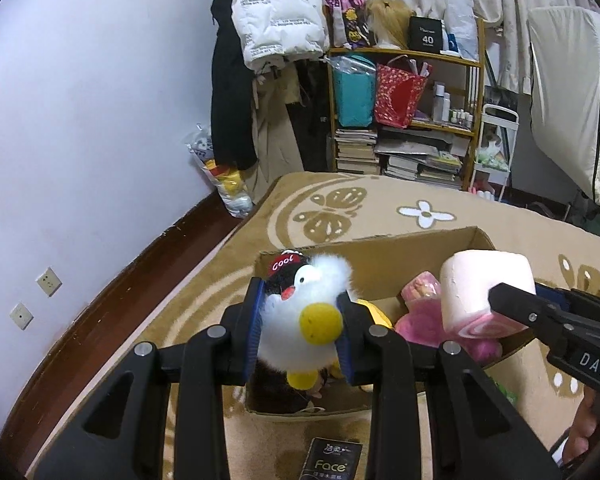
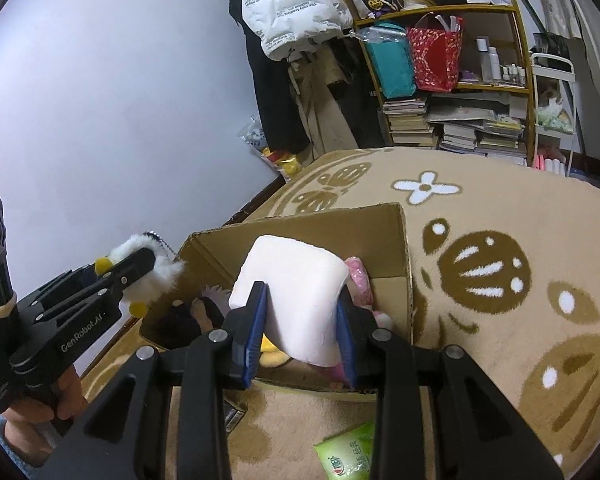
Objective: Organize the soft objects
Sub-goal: 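Carry the duck plush with the left tool while the right tool carries the cushion over the box, then lower both items into the box and open both tools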
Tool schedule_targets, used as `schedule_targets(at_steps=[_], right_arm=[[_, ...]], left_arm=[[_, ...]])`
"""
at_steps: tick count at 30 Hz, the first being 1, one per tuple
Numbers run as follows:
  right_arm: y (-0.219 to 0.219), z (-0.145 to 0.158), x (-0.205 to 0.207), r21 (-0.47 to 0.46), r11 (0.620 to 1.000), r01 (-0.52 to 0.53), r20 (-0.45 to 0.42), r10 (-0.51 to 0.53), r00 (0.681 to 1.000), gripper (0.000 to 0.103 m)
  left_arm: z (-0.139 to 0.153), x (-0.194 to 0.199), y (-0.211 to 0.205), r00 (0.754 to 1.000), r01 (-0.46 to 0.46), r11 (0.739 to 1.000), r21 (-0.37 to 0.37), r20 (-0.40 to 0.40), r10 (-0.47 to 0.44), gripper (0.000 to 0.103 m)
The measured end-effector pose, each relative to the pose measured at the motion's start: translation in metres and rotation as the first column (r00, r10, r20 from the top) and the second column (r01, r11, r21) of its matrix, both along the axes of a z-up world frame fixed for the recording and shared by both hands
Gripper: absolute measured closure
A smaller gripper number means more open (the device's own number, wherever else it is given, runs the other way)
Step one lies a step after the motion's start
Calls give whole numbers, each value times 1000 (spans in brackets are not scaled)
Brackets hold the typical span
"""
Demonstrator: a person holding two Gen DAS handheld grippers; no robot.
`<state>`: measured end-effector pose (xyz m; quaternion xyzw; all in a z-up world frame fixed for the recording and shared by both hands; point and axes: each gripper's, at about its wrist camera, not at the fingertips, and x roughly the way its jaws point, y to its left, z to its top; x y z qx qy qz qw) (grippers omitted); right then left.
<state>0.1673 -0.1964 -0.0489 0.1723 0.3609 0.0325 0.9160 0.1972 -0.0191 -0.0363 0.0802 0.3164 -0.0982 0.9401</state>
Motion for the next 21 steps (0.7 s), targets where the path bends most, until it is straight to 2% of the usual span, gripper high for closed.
schedule_targets(at_steps=[10, 21], right_arm=[[5, -11, 4, -13, 1000, -5, -36, 5, 999, 63], [0, -16, 0, 10, 1000, 11, -56, -11, 998, 59]], left_arm=[[-17, 1, -12, 999, 3, 999, 50, -32, -1, 71], [-21, 2, -5, 997, -14, 998, 55, -75, 18, 70]])
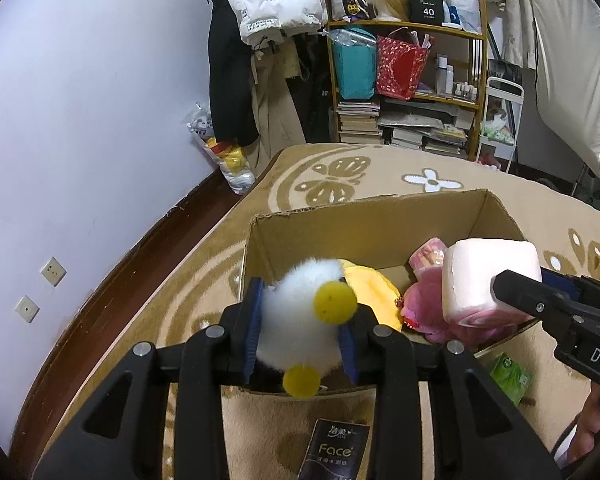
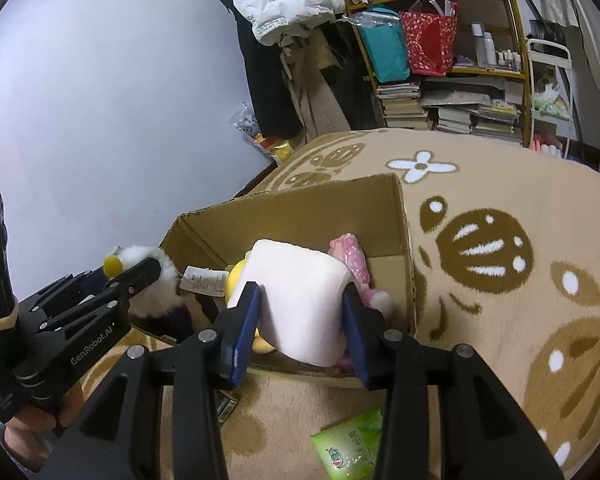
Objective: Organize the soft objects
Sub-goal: 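Lower both items into the box and open both tools, then withdraw both tools toward the black and green tissue packs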
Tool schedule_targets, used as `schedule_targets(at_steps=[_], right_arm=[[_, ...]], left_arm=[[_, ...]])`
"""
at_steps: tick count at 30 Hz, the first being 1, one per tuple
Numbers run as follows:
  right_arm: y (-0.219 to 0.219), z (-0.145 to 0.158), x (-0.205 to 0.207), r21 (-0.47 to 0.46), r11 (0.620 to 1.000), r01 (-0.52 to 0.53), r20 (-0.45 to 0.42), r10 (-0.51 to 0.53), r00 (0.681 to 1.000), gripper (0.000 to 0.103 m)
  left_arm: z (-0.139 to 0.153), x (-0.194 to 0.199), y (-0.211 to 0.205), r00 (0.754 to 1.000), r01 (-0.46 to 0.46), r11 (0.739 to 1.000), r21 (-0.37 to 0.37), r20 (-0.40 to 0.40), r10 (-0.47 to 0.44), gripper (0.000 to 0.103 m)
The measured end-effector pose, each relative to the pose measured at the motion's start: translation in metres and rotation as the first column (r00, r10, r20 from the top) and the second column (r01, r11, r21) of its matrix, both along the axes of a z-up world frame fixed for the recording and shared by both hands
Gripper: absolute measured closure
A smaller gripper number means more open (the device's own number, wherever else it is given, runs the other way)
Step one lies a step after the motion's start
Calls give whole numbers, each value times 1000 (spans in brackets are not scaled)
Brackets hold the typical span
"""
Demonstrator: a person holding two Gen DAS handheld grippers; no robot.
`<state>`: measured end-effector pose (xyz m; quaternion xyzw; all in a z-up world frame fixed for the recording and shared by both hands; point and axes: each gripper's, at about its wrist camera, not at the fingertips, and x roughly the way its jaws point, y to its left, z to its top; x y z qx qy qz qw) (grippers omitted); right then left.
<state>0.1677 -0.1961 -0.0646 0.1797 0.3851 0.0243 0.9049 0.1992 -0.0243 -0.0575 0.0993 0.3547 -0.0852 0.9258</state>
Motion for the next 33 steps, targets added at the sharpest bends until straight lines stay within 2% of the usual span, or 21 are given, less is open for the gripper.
schedule_targets(at_steps=[3, 5, 6, 8, 11, 13, 16, 19, 20, 23, 33], right_arm=[[1, 1, -2, -3, 1000, 0, 0, 0, 1000, 59], [1, 3, -3, 3, 1000, -3, 8, 3, 1000, 58], [1, 5, -3, 1, 1000, 0, 14, 0, 1000, 57], [1, 9, -5, 3, 1000, 3, 29, -3, 1000, 46], [0, 13, -8, 8, 1000, 10, 40, -10, 999, 39], [-2, 15, -10, 16, 1000, 22, 39, -22, 999, 31], [-6, 16, -13, 32, 998, 45, 41, -47, 998, 23], [-9, 18, -16, 32, 998, 59, 37, -60, 998, 11], [-10, 20, -17, 32, 997, 65, 38, -66, 997, 6], [-13, 24, -21, 39, 996, 82, 37, -83, 996, 0], [-19, 32, -37, 50, 993, 109, 22, -110, 994, 0]], left_arm=[[0, -2, 0, 1000, 3, 1000, 0, -3, -3, 68], [1, -3, 0, 1000, 0, 1000, 6, 7, 0, 62], [2, -4, 0, 1000, -1, 1000, 8, 11, 0, 55], [4, -7, 1, 1000, -4, 1000, 3, 22, 4, 49], [7, -8, 4, 1000, -7, 1000, -10, 11, 7, 44], [7, -9, 7, 1000, -15, 1000, -18, -5, 15, 28], [11, -14, 9, 999, -35, 999, -1, 19, 35, 13], [16, -19, 12, 999, -40, 999, 6, 35, 40, 4], [18, -21, 13, 998, -44, 999, 4, 42, 44, 2], [23, -26, 19, 996, -62, 998, -12, 56, 63, 0], [33, -46, 39, 992, -109, 994, -32, 54, 111, 0]])
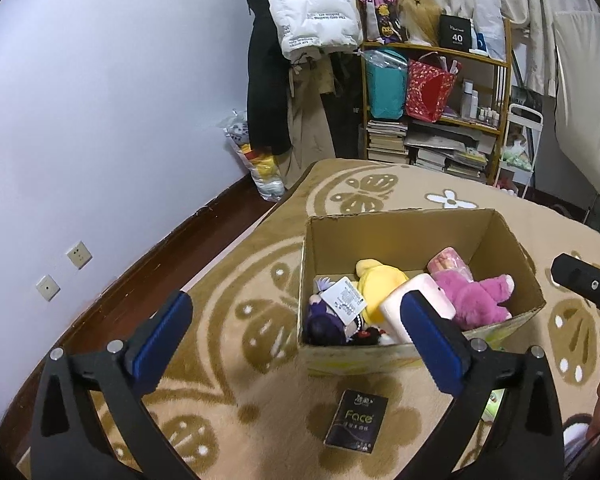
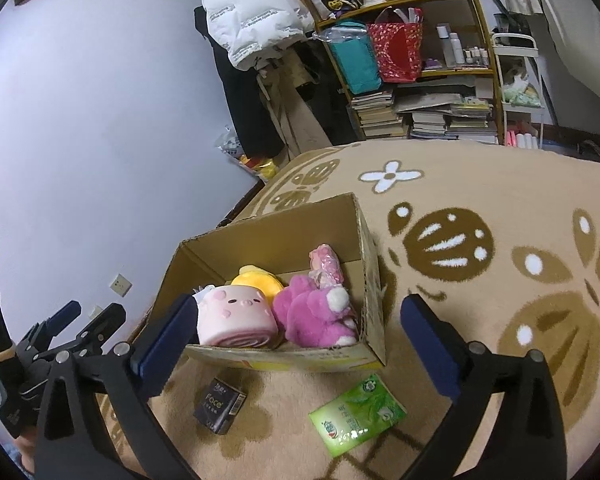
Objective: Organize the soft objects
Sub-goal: 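Withdraw both tools toward the black and green tissue packs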
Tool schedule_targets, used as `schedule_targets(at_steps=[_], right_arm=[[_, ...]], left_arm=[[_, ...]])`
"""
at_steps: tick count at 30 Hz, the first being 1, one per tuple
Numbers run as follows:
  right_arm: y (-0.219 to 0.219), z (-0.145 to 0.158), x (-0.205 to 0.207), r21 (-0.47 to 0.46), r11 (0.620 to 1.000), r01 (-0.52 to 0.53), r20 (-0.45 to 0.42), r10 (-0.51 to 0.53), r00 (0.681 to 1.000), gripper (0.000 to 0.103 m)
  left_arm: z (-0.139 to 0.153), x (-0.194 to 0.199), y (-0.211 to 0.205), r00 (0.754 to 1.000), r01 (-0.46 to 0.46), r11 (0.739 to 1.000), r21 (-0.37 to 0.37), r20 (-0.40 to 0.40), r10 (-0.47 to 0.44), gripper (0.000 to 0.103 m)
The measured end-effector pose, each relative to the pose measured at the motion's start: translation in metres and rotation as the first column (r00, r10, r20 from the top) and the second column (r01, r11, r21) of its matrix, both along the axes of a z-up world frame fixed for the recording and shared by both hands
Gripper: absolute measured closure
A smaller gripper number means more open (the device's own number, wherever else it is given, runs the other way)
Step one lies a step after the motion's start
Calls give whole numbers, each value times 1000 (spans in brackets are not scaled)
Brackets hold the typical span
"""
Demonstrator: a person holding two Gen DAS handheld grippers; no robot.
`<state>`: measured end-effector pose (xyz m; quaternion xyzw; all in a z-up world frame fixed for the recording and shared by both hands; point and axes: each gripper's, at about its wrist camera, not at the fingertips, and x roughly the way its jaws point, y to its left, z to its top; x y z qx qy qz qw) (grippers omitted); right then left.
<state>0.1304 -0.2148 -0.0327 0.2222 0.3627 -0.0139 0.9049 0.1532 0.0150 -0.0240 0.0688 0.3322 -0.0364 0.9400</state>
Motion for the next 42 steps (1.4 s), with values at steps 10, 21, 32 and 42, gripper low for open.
schedule_targets(at_steps=[10, 21, 32, 42], right_arm=[[2, 21, -24, 0, 1000, 2, 25, -2, 1000, 0], [11, 29, -44, -95, 995, -13, 20, 15, 1000, 0], [14, -4, -36, -125, 992, -34, -66, 26, 997, 0], [20, -34, -25, -143, 988, -50, -156, 27, 987, 0]], left_arm=[[21, -26, 15, 999, -22, 999, -32, 30, 23, 0], [20, -49, 24, 1000, -24, 999, -40, -5, 24, 0], [-17, -32, 14, 989, 2, 1000, -5, -151, -2, 0], [-47, -14, 10, 967, -6, 1000, 23, -254, 11, 0]])
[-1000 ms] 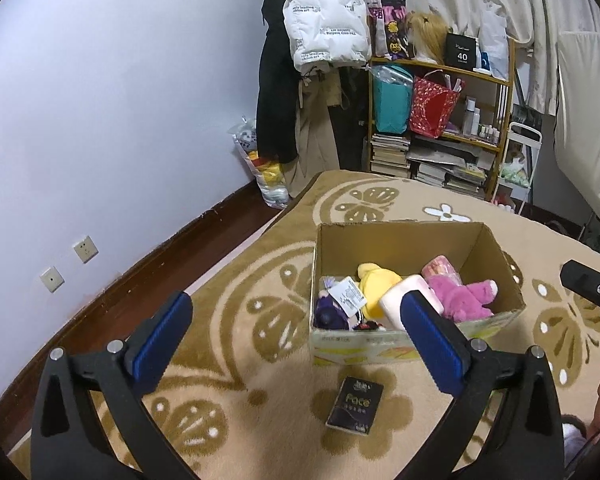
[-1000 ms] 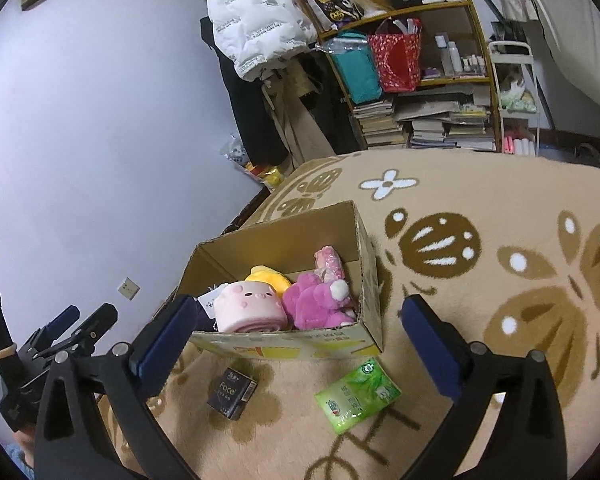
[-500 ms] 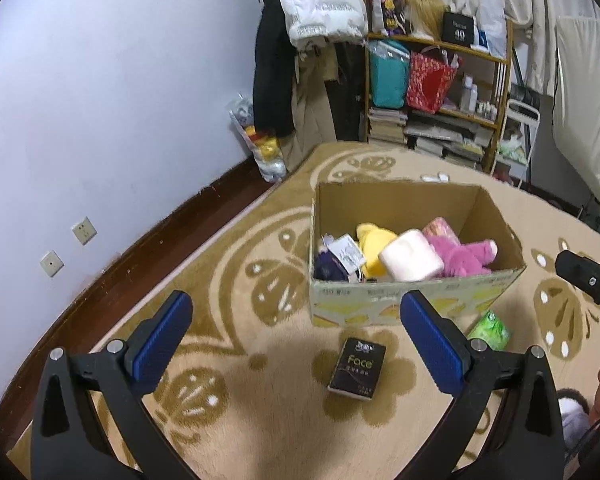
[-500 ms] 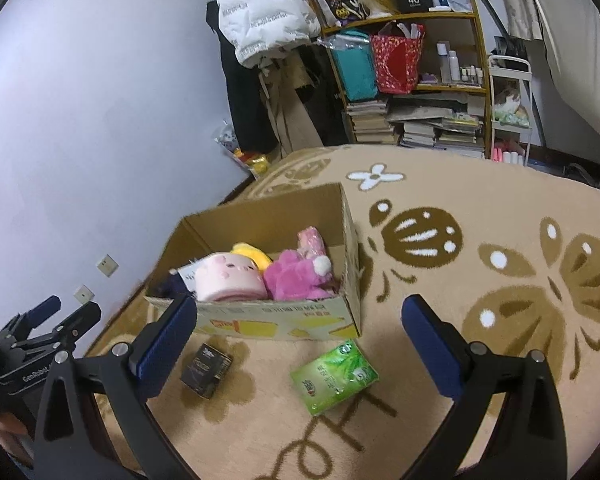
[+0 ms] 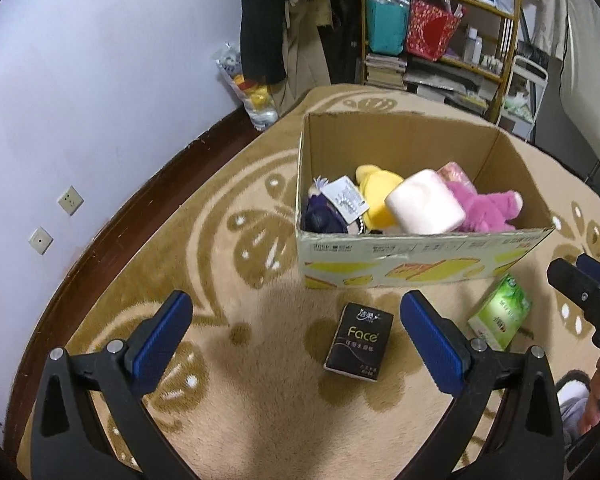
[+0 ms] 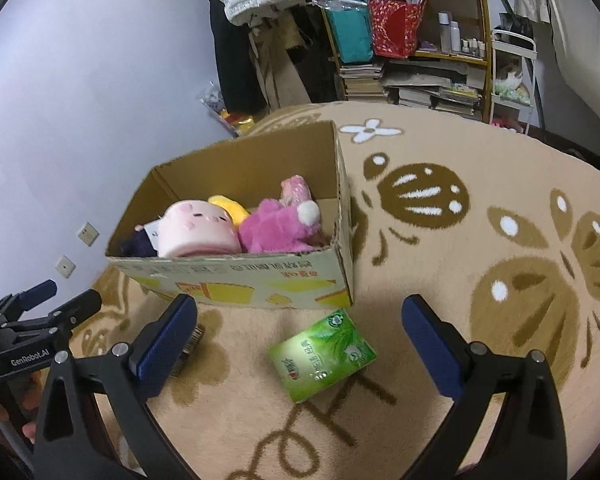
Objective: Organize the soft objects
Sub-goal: 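Withdraw both tools toward the black and green tissue packs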
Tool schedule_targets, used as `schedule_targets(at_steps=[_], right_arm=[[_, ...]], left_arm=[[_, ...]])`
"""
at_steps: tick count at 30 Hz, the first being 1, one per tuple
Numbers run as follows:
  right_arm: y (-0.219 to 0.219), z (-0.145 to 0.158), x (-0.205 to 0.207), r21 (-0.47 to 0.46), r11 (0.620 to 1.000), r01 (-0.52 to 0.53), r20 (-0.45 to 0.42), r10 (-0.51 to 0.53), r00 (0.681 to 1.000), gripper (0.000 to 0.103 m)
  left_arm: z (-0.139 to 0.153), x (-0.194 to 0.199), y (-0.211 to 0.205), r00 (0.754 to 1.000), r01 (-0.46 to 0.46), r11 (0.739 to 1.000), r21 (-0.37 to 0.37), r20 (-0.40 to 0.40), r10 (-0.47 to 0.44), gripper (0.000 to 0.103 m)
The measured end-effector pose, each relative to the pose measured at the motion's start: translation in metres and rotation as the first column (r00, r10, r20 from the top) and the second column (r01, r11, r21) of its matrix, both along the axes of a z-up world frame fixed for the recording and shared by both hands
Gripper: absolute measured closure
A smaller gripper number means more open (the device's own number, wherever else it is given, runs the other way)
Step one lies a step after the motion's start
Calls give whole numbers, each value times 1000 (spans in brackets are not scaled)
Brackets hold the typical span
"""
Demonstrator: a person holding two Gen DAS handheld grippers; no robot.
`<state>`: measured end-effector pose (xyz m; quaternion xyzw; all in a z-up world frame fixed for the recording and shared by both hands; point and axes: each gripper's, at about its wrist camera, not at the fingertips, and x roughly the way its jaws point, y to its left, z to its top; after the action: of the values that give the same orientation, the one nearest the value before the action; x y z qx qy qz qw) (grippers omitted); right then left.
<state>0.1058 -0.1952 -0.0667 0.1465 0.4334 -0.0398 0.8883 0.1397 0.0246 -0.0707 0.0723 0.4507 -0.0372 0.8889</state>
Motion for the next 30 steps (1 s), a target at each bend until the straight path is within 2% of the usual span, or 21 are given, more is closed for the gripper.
schedule_targets(at_steps=[8, 16, 21, 30], right_arm=[[0, -18, 5, -5, 1000, -5, -60, 4, 998, 0], [-2, -38, 11, 6, 1000, 11, -123, -10, 992, 0], [-1, -51, 16, 7, 1000, 10, -161, -9, 987, 0], [3, -75, 25, 0, 1000, -10, -253, 10, 968, 0]], left_arm=[[-20, 8, -10, 997, 35, 999, 39, -77, -32, 0], [-45, 10, -29, 986, 84, 989, 117, -154, -66, 0], [-56, 12, -36, 984, 99, 982, 162, -163, -72, 0], [-81, 24, -41, 969, 109, 982, 152, -238, -70, 0]])
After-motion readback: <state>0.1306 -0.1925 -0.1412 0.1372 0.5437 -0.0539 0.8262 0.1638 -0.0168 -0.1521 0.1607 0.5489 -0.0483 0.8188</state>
